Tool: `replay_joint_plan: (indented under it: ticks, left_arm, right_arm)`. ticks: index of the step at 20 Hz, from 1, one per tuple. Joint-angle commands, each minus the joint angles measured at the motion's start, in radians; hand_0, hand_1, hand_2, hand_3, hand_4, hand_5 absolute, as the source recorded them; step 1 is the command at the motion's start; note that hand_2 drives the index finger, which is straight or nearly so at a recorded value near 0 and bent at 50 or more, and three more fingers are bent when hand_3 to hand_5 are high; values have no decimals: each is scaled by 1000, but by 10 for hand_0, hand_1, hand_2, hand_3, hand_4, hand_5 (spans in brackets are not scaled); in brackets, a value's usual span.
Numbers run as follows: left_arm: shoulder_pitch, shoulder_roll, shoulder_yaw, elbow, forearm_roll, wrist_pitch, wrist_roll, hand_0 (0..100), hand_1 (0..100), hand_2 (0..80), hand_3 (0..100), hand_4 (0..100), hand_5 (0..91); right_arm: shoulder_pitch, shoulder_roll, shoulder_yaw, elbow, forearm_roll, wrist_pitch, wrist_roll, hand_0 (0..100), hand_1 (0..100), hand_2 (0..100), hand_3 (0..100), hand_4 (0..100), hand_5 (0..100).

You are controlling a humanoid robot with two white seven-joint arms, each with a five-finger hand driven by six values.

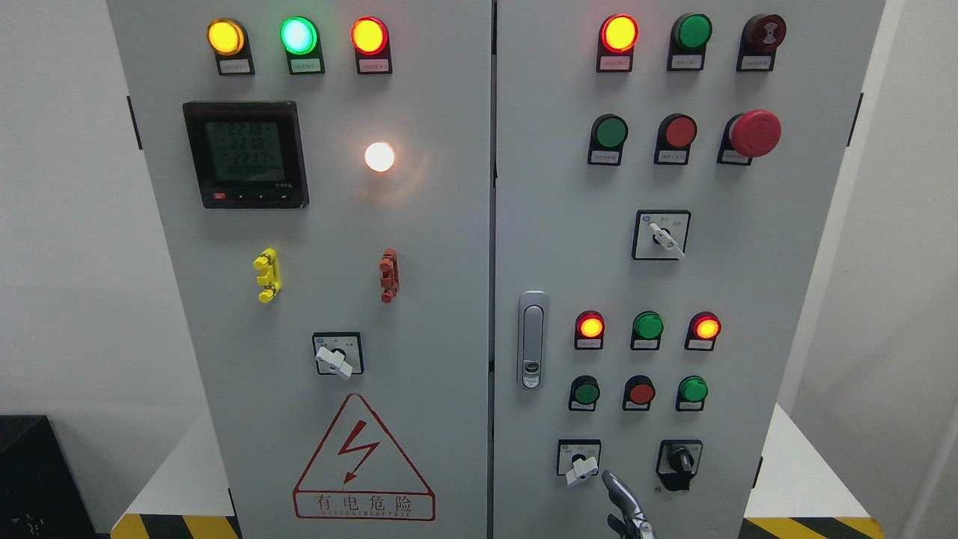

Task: Release door handle
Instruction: 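Raise the right hand toward the silver door handle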

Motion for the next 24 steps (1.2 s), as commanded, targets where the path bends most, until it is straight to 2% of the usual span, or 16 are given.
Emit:
replay_joint_plan:
  ticks: [1,7,8,9,10,12,14,15,17,19,20,21,23,24]
  left_arm:
    - [0,0,-21,-20,0,0,0,0,0,22,88,13,0]
    - [0,0,-21,-20,0,0,0,0,0,22,88,14,0]
    - [0,0,-21,-20,0,0,0,0,0,23,88,14,0]
    - [0,0,-21,-20,0,0,0,0,0,23,88,13,0]
    - [0,0,-21,-20,0,0,0,0,0,23,88,13,0]
    - [0,0,-21,-20,0,0,0,0,0,22,86,13,0]
    - [0,0,-21,-20,0,0,0,0,0,23,86,13,0]
    - [0,0,-21,-20,0,0,0,0,0,23,86,13,0]
    - [0,0,-21,-20,0,0,0,0,0,23,87,14,0]
    - [0,0,-21,-20,0,0,0,0,0,24,88,13,0]
    - [0,0,-21,-20,0,0,0,0,0,23,89,13,0]
    - [0,0,-21,-20,0,0,0,0,0,23,90,13,0]
    - [0,0,-21,-20,0,0,0,0,0,24,91,15,0]
    - [0,0,-21,-20,0,0,0,0,0,24,90,15,0]
  right_arm:
    - [-8,1,-1,-16,0,3,1,246,121,0,0,0,0]
    - [-9,-1,-3,-16,17,17,2,241,137,0,0,2,0]
    - [-9,1,-3,-16,20,17,2,235,157,0,40,50,14]
    - [-11,1,-3,-16,25,17,1,238,184,0,143,196,129]
    - [-20,1,-5,-15,47,20,1,248,198,0,190,233,162]
    - [-34,1,-20,-13,136,39,-1,296,215,0,387,392,305]
    - [-57,1,-23,-9,246,66,-16,312,258,0,515,509,442]
    - [-67,1,-23,-2,299,74,-21,319,270,0,544,536,488]
    - [-89,1,-23,16,377,80,-36,356,311,0,661,659,660]
    - [-113,1,-17,31,422,80,-65,367,325,0,703,705,708]
    - [-129,2,-15,41,440,80,-77,372,339,0,764,774,788]
    - [-144,1,-15,53,460,80,-85,373,345,0,795,807,822]
    - [-173,1,-17,77,526,79,-88,369,363,0,949,886,922]
    - [-189,1,-18,94,567,77,-90,367,364,0,962,898,933]
